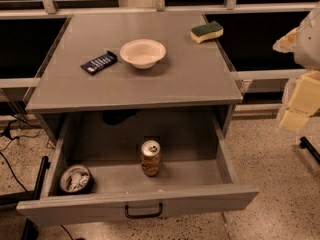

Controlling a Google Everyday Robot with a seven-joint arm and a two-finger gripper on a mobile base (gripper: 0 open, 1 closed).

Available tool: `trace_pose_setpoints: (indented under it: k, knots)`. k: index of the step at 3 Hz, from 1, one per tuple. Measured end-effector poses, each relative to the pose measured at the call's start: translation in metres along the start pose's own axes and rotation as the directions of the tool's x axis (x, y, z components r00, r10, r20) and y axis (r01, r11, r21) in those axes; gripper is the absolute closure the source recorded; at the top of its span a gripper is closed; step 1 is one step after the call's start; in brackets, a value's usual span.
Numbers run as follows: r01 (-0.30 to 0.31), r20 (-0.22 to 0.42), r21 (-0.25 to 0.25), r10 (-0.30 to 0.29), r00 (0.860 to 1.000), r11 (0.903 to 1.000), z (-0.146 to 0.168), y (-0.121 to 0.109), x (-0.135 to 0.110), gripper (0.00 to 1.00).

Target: Pick orange can from top drawer and place on counter

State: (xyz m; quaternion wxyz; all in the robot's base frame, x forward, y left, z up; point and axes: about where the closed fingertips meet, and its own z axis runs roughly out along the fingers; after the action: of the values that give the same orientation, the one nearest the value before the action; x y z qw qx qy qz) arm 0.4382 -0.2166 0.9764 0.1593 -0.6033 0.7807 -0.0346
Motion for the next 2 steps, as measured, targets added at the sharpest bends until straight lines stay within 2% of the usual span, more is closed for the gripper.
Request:
trace_pose_setpoints:
  k: [2]
  knots:
    - [-0.011,0.020,0.008,0.011,1.000,0.9999,0.0074,0.0029,-0.0015,0.00]
